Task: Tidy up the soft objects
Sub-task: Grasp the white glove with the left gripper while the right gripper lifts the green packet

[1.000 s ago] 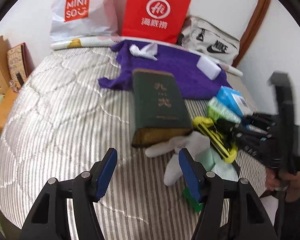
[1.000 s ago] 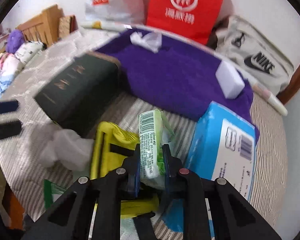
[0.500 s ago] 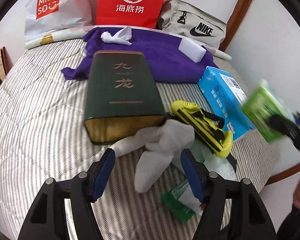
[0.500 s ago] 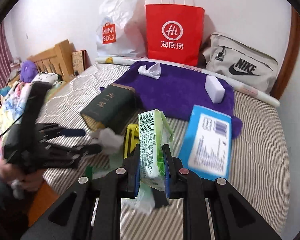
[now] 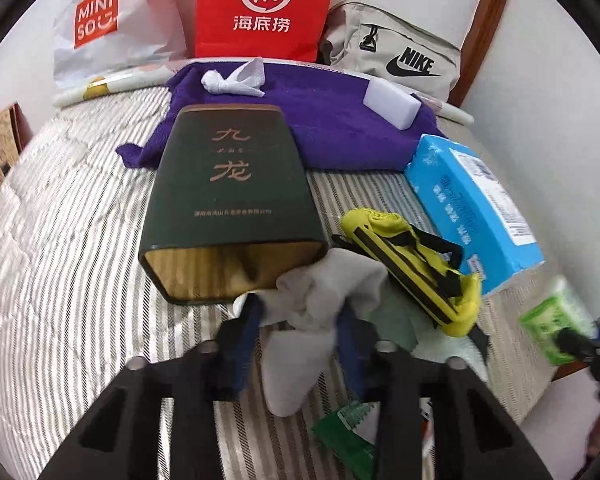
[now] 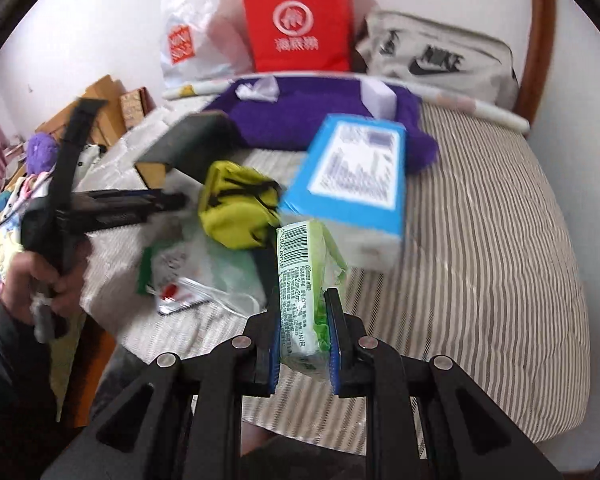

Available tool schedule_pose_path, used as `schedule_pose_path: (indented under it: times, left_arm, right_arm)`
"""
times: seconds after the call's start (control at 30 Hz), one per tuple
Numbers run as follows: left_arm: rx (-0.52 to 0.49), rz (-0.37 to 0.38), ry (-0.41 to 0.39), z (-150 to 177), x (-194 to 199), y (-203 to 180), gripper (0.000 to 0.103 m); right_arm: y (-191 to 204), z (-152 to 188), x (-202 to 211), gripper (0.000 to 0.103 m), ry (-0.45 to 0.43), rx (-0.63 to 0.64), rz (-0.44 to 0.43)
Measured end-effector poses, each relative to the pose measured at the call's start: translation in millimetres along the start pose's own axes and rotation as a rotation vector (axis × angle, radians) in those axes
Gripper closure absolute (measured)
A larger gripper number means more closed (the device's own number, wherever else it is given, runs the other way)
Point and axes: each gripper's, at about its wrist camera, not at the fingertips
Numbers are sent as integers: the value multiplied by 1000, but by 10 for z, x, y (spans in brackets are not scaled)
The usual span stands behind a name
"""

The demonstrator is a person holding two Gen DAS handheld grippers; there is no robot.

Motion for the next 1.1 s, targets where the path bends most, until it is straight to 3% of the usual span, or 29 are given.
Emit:
schedule_pose_path:
  times: [0.03,0.13,0.43,0.6,0.7,0.77,0.8,0.9,0.93,1.03,1.1]
  left_arm:
    - [14,22,-1,8,15,12,87]
    - [64,60,8,44,122,77,90]
    - [73,-56,24,158,388,231,90]
    - [83,-82,36,203,433,349,89]
    - [83,-30,52,226,343,349,80]
    - [67,18,41,218,300,297,60]
    - [54,19,35,207,279,253,56]
    - [31,9,25,168,225,155,53]
    - [36,7,18,161,210,147,54]
    - [39,4,15,166,184,153,93]
    - [54,15,10,191,227,198,93]
  right_arm:
    - [-18,13,-25,84,3,-4,4]
    - [-94,29,-125,84,12,-32,7]
    - [-215,22,-272,84,26,-82,-14]
    - [-208,18,-317,82,37,-75,-6]
    - [-232,24,-394,82,58,-90,-2]
    - [-241,25,-400,81,57,-96,-12]
    - [-243,23,-398,81,52,-95,-13]
    - [-243,29,-398,83,43,-87,-9]
    - [-237,30,-393,84,41,-83,-6]
    - [-200,38,-350,84,41,-64,-3]
    - [-157,39,-298,84,38,-49,-9]
Point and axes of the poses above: each gripper's, at about its wrist camera, not at the fingertips, and x roughly against the way its jaws point, y to its left, z to its underside, and after that the axes turned 13 degrees about -x, right-handed
